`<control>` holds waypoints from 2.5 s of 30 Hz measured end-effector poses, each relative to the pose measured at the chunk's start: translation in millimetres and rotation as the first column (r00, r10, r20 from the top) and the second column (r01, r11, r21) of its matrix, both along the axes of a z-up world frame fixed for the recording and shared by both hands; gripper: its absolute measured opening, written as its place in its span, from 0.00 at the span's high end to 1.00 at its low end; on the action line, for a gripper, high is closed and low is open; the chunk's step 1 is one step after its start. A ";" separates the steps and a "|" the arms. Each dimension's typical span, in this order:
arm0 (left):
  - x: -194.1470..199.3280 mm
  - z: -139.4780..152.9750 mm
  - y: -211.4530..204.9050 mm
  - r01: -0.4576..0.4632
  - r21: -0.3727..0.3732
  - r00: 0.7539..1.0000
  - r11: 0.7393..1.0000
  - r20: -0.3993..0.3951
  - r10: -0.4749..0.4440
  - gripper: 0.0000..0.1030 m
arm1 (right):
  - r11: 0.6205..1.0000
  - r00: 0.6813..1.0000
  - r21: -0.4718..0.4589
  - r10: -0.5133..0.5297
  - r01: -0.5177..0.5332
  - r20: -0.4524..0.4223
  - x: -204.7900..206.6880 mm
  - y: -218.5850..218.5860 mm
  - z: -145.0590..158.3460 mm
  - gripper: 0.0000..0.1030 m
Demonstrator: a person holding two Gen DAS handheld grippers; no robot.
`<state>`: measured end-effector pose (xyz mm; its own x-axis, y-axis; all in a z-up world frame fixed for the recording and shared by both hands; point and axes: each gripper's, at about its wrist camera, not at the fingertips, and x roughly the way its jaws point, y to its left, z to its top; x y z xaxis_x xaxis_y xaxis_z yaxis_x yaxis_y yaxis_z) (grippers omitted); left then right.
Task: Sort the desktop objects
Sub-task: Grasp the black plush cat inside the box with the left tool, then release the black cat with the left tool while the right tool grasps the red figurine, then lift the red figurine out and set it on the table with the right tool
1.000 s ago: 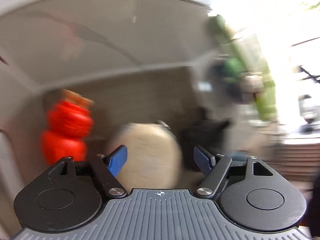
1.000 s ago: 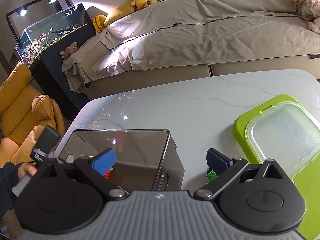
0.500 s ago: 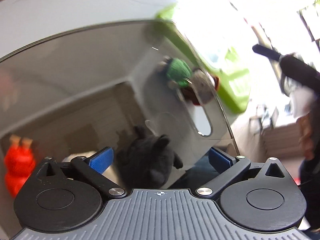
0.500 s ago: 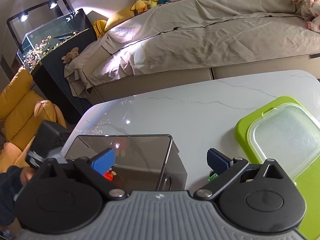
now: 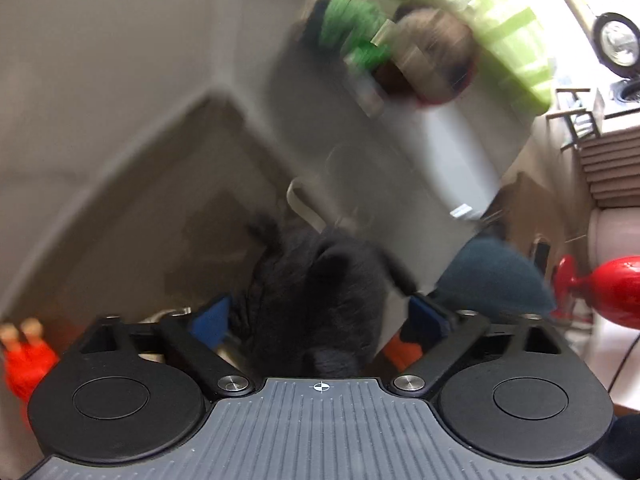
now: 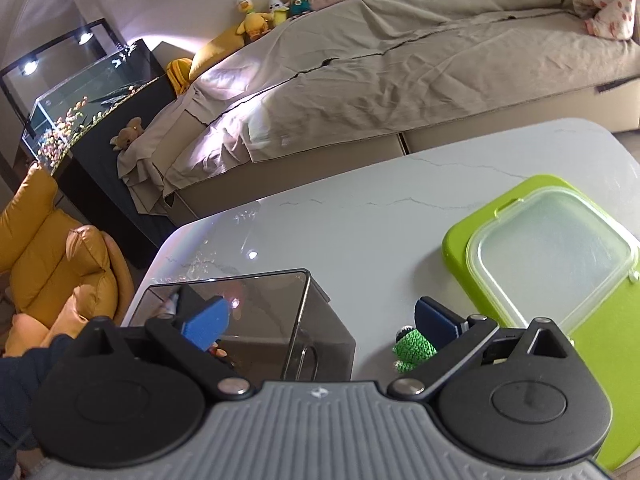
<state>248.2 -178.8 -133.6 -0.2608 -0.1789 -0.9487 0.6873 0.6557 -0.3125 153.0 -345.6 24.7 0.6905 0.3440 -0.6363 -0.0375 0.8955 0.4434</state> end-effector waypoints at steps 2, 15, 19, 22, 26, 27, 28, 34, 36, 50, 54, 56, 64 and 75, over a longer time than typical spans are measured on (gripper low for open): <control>3.0 2.8 5.7 -0.056 -0.021 0.998 0.998 -0.004 0.055 0.30 | 1.000 1.000 -0.005 -0.002 0.002 0.000 -0.5 -3.1 -0.5 0.02; -5.8 162.3 130.2 -0.282 -0.354 0.911 0.892 0.194 0.365 0.32 | 0.999 0.995 -0.014 0.035 -0.034 0.091 -8.1 17.5 33.2 0.01; -16.5 225.9 213.6 -0.399 -0.395 0.781 0.828 0.327 0.532 0.30 | 0.987 0.986 0.048 0.147 -0.151 0.084 5.7 51.6 42.4 0.00; -17.6 238.3 274.2 -0.524 -0.362 0.650 0.771 0.415 0.637 0.30 | 0.977 0.978 0.043 0.207 -0.207 0.000 27.4 87.7 26.6 0.00; -6.6 202.0 332.5 -0.679 -0.285 0.550 0.677 0.413 0.726 0.30 | 0.970 0.961 0.013 0.242 -0.242 -0.134 58.4 133.9 -4.0 0.00; -0.5 187.9 344.1 -0.711 -0.257 0.544 0.654 0.388 0.744 0.30 | 0.968 0.954 0.006 0.249 -0.252 -0.168 66.1 145.5 -11.7 0.00; 4.5 171.2 352.4 -0.739 -0.231 0.537 0.632 0.365 0.761 0.30 | 0.965 0.945 0.000 0.256 -0.261 -0.201 73.8 157.1 -19.3 0.00; 10.1 81.1 368.4 -0.814 -0.142 0.502 0.563 0.314 0.806 0.30 | 0.946 0.873 -0.031 0.283 -0.321 -0.397 120.2 226.5 -65.3 0.00; 10.7 65.4 368.4 -0.821 -0.136 0.498 0.554 0.302 0.812 0.30 | 0.960 0.863 0.001 0.254 -0.281 -0.437 117.5 238.8 -80.9 0.00; 12.6 73.5 381.2 -0.804 -0.202 0.454 0.559 0.399 0.797 0.09 | 0.978 0.812 -0.097 0.096 -0.184 -0.576 148.4 287.1 -137.1 0.14; 1.5 105.8 389.3 -0.799 -0.241 0.411 0.551 0.451 0.792 0.09 | 0.984 0.805 -0.075 0.089 -0.164 -0.587 147.3 289.0 -148.2 0.14; -2.4 126.5 384.8 -0.783 -0.284 0.397 0.554 0.459 0.795 0.09 | 0.988 0.804 -0.012 0.117 -0.152 -0.582 146.6 286.4 -150.3 0.31; -26.0 210.0 340.0 -0.651 -0.438 0.449 0.620 0.436 0.780 0.03 | 0.969 0.842 0.027 0.226 -0.244 -0.490 120.6 271.3 -116.1 0.51; -8.0 192.3 204.0 -0.422 -0.313 0.790 0.851 0.333 0.515 0.00 | 0.999 0.992 -0.006 0.048 -0.049 -0.119 109.9 107.1 59.2 0.51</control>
<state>240.2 25.2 58.7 0.2913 -0.3877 -0.8746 0.4051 0.8782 -0.2544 262.9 -238.5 83.8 0.5925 0.3693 -0.7160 -0.0284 0.8978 0.4395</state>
